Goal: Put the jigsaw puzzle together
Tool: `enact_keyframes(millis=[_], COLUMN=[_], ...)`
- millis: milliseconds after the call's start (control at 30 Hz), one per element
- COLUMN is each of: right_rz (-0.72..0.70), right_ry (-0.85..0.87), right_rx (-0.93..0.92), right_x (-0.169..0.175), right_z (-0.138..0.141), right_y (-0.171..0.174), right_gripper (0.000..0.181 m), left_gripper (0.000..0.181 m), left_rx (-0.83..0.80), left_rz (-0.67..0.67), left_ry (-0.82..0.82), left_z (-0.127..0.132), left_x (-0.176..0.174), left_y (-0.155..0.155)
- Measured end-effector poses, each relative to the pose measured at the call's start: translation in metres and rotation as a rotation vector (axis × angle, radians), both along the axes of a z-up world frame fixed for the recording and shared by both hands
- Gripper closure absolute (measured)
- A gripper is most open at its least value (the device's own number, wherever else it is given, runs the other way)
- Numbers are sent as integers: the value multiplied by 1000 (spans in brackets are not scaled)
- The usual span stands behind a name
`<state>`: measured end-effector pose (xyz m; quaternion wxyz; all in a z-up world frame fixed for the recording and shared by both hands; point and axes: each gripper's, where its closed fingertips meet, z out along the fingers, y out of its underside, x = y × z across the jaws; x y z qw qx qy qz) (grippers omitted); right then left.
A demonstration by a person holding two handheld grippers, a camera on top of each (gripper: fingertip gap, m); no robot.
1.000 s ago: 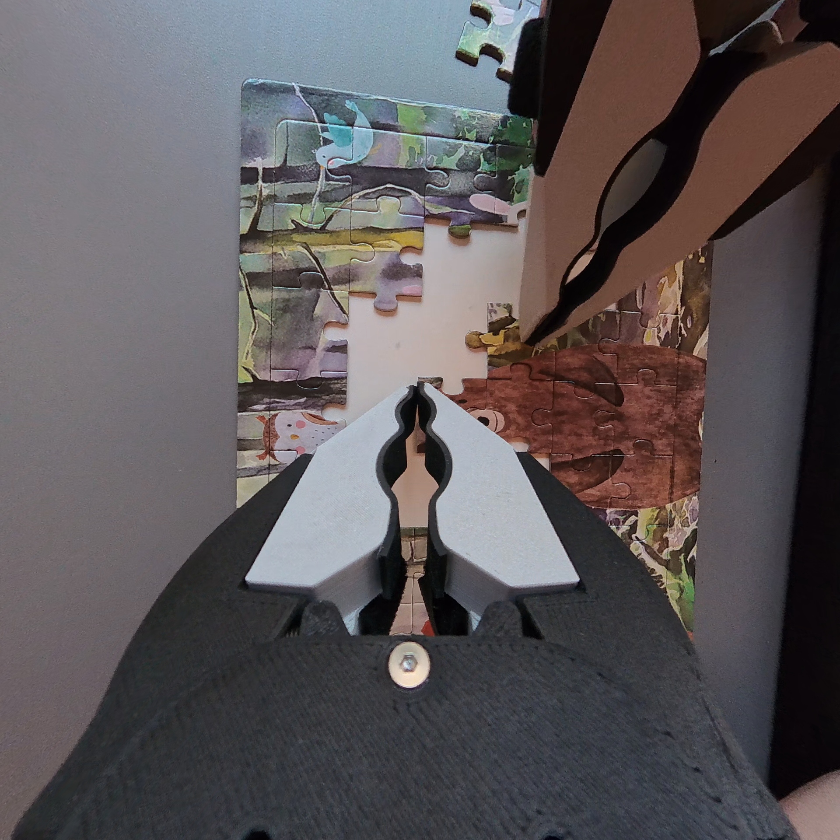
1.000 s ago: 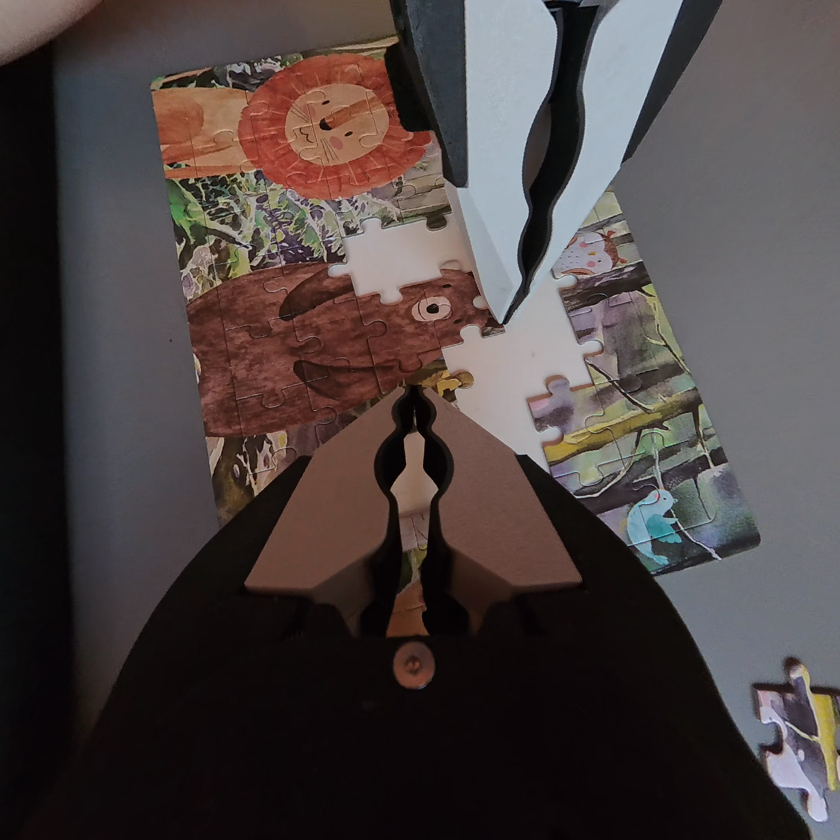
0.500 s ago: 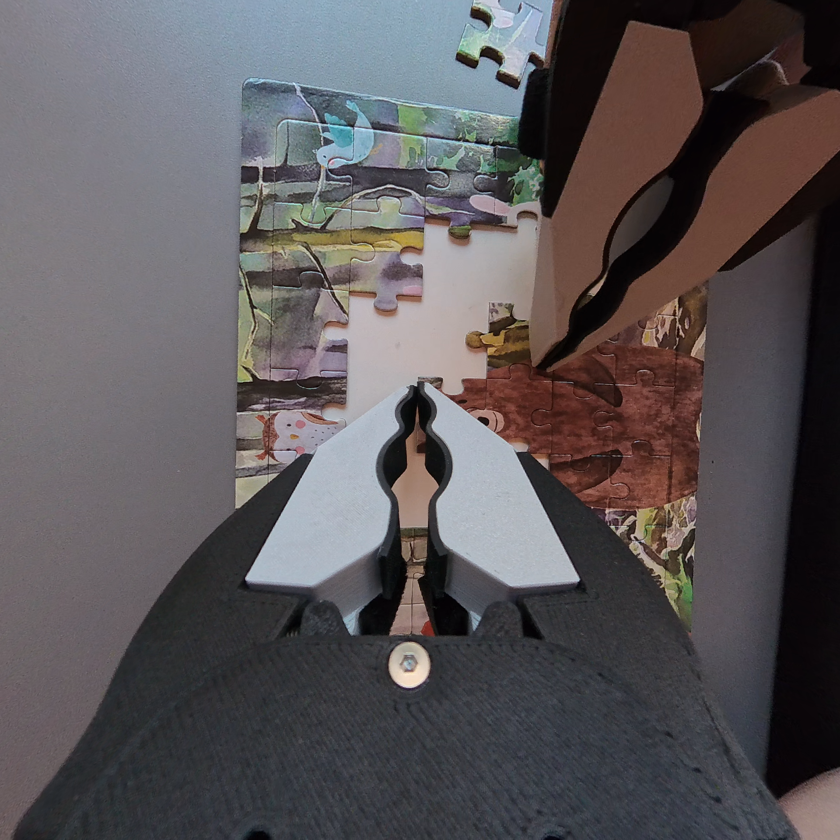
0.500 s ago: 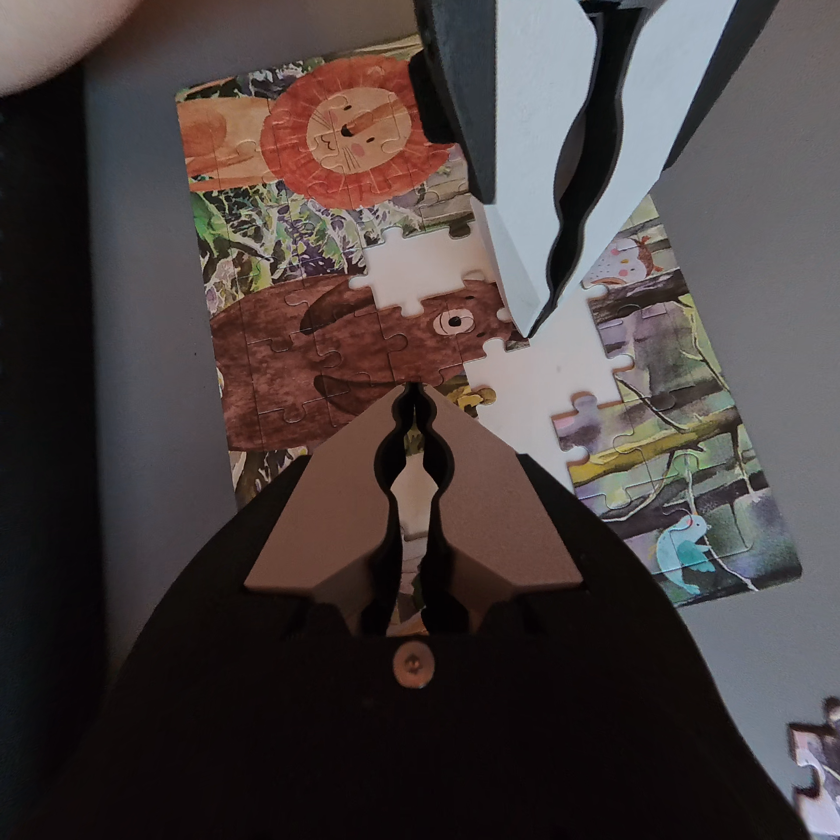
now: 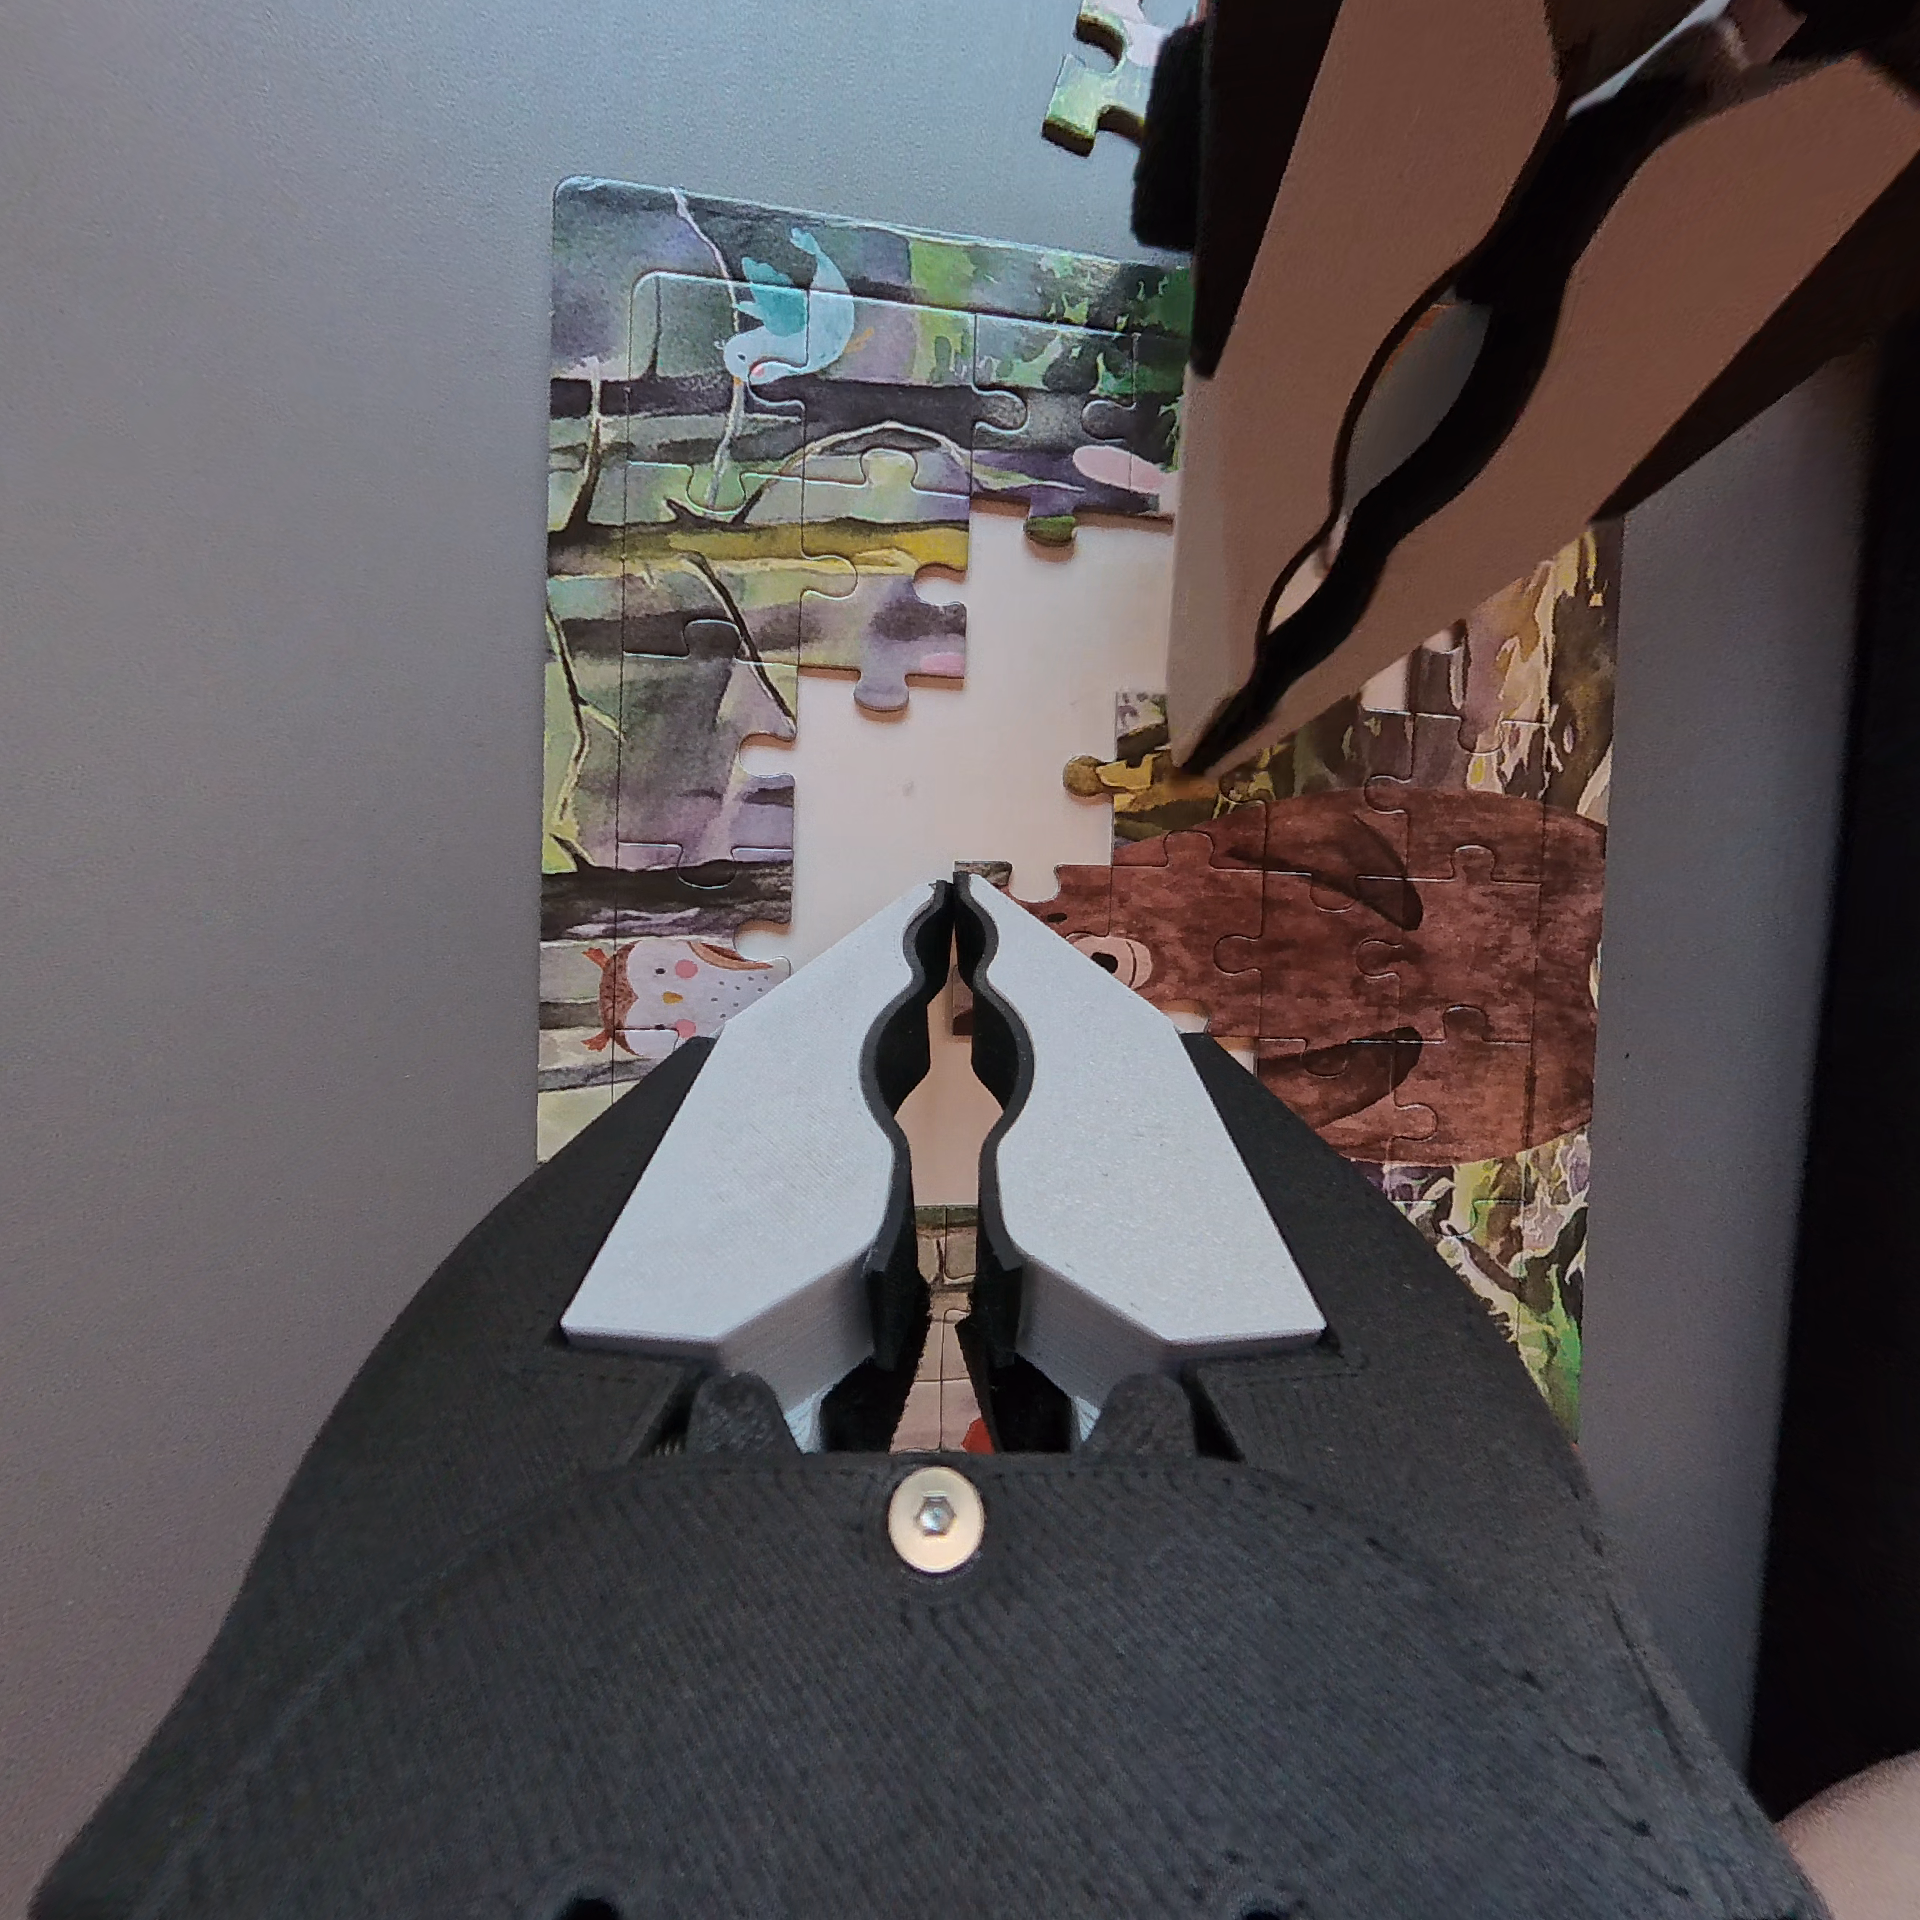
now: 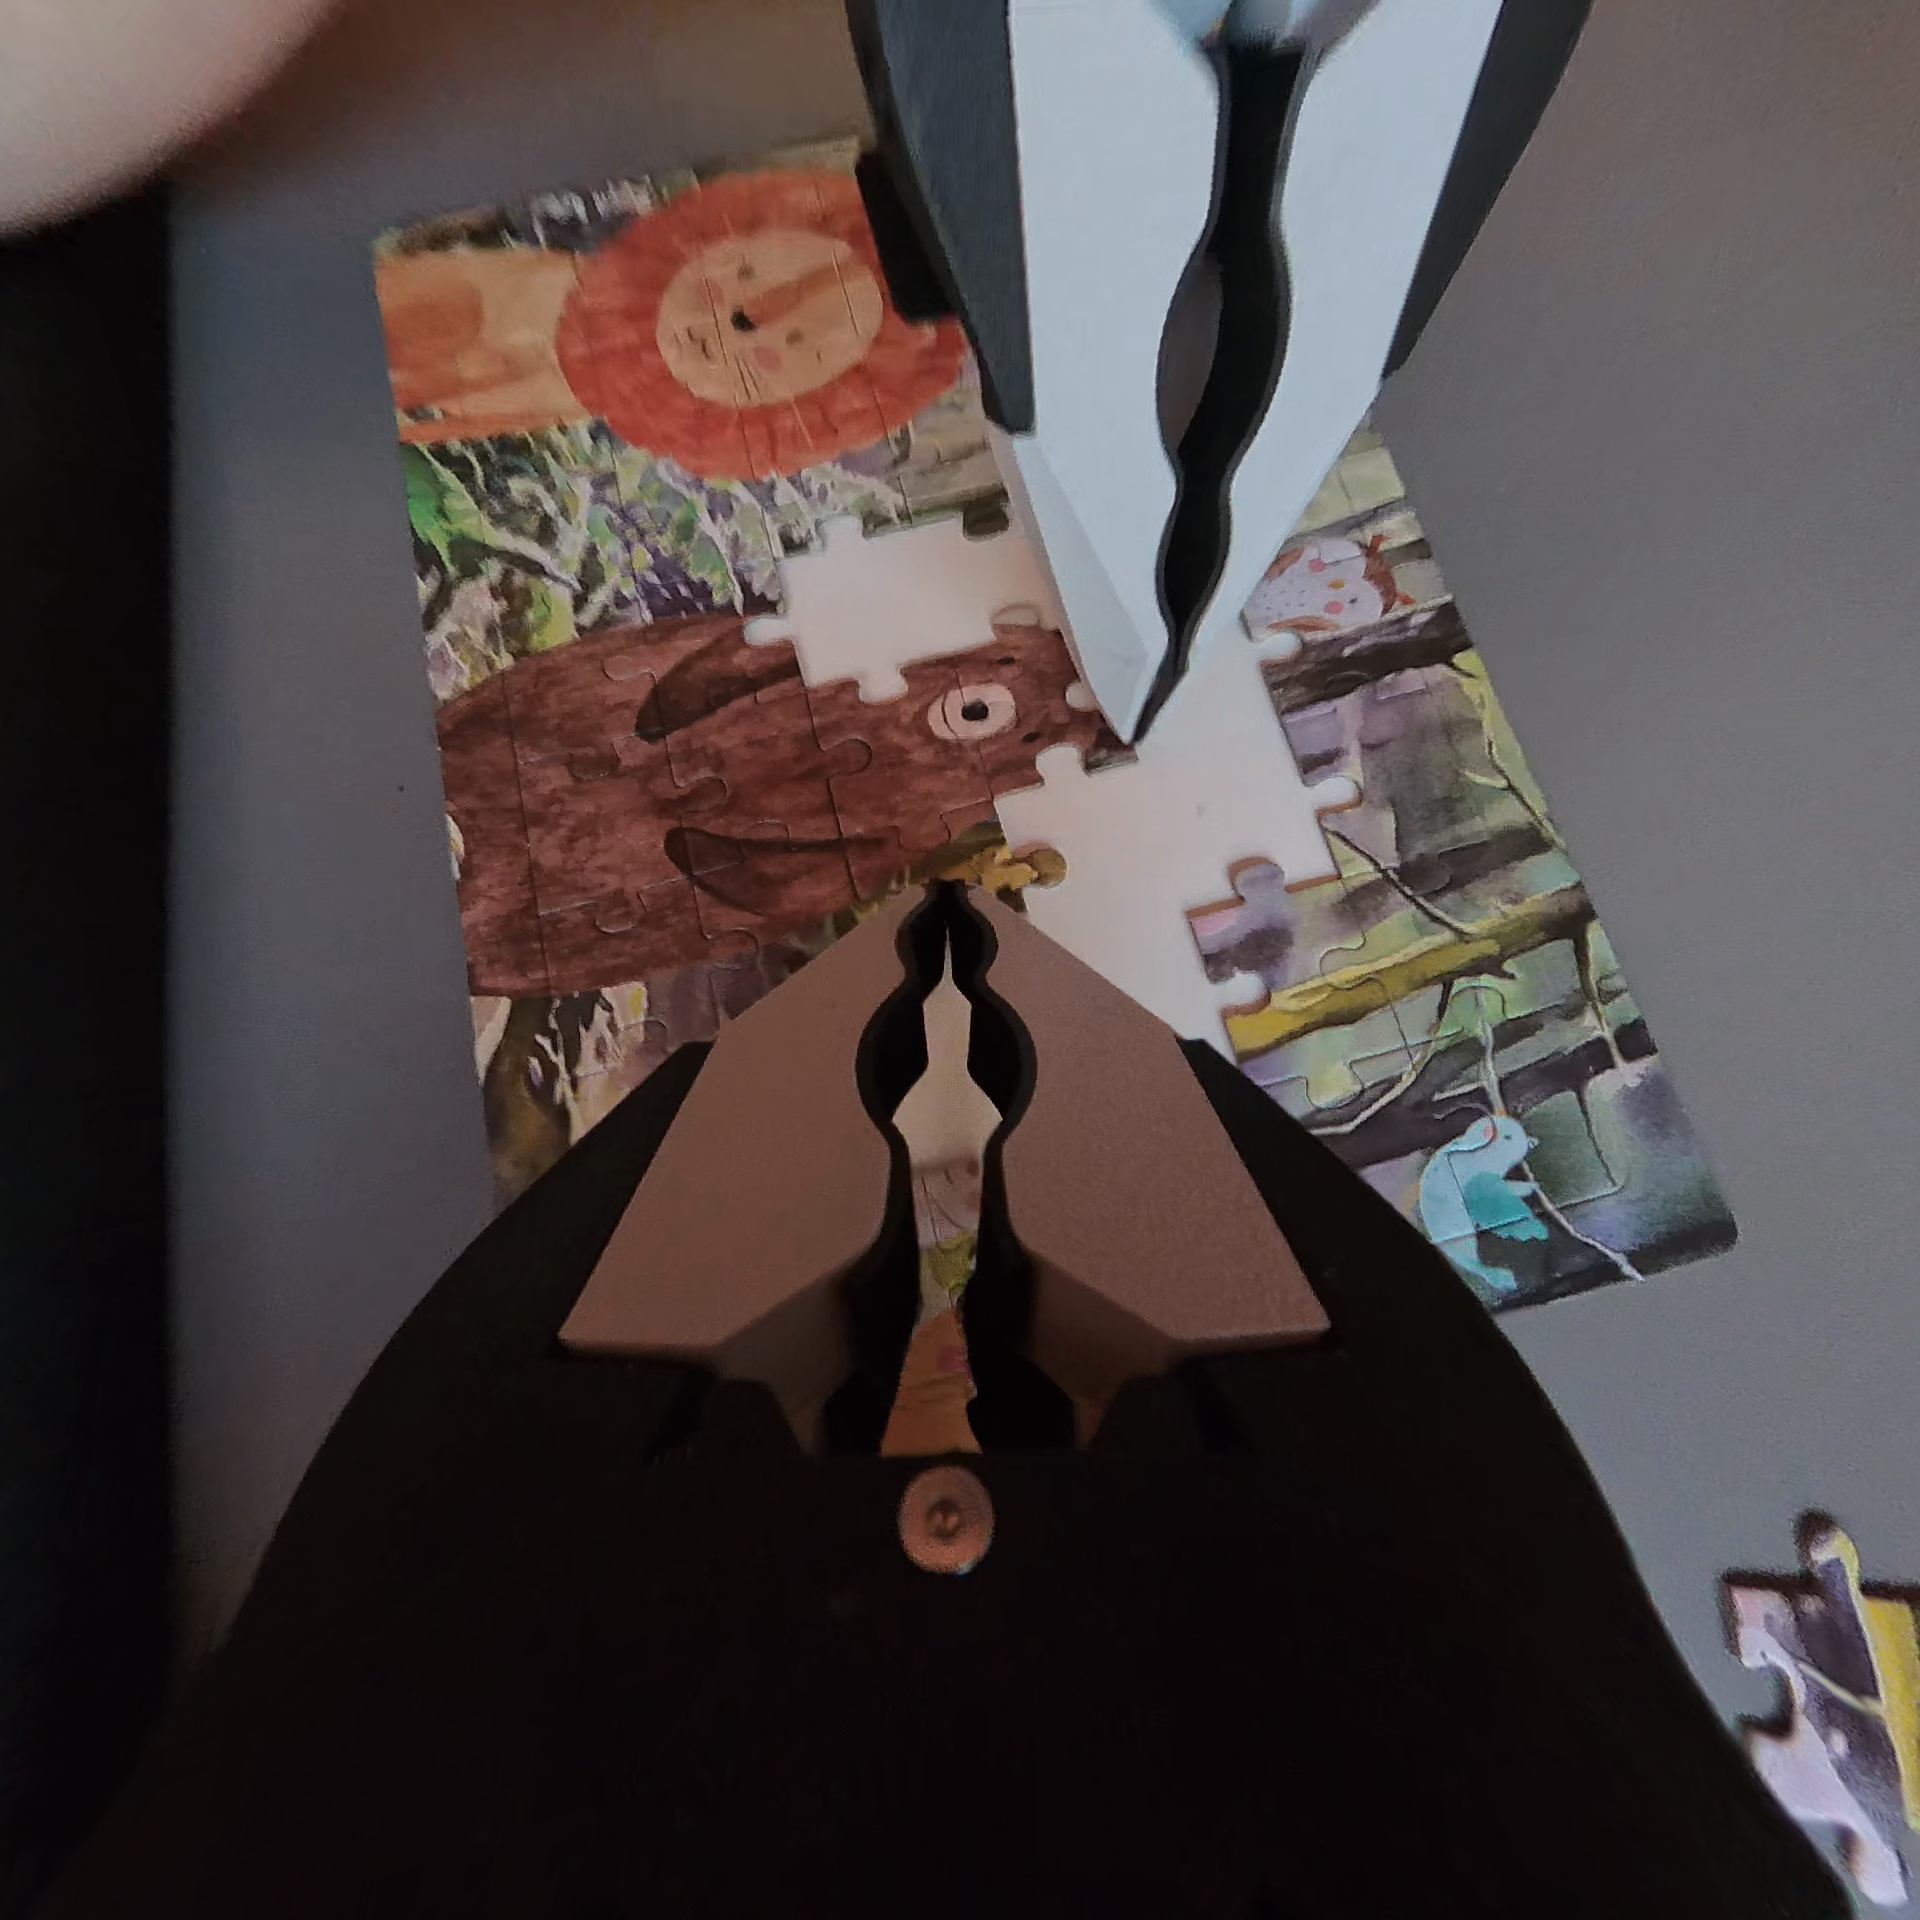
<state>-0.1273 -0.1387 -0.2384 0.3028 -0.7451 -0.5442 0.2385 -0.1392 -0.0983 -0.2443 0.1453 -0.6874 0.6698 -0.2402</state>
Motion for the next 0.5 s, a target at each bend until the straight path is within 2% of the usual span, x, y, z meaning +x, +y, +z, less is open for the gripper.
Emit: enact_keyframes(millis=[500], right_rz=[-1], right_ry=[-103], right_rx=[105], right_x=[3], right_z=[-5], right_y=[-3], right_gripper=[181], left_gripper=[181], left_rx=[3], left_rz=[4], left_ry=[-2], left_z=[0], left_x=[0], left_y=[0])
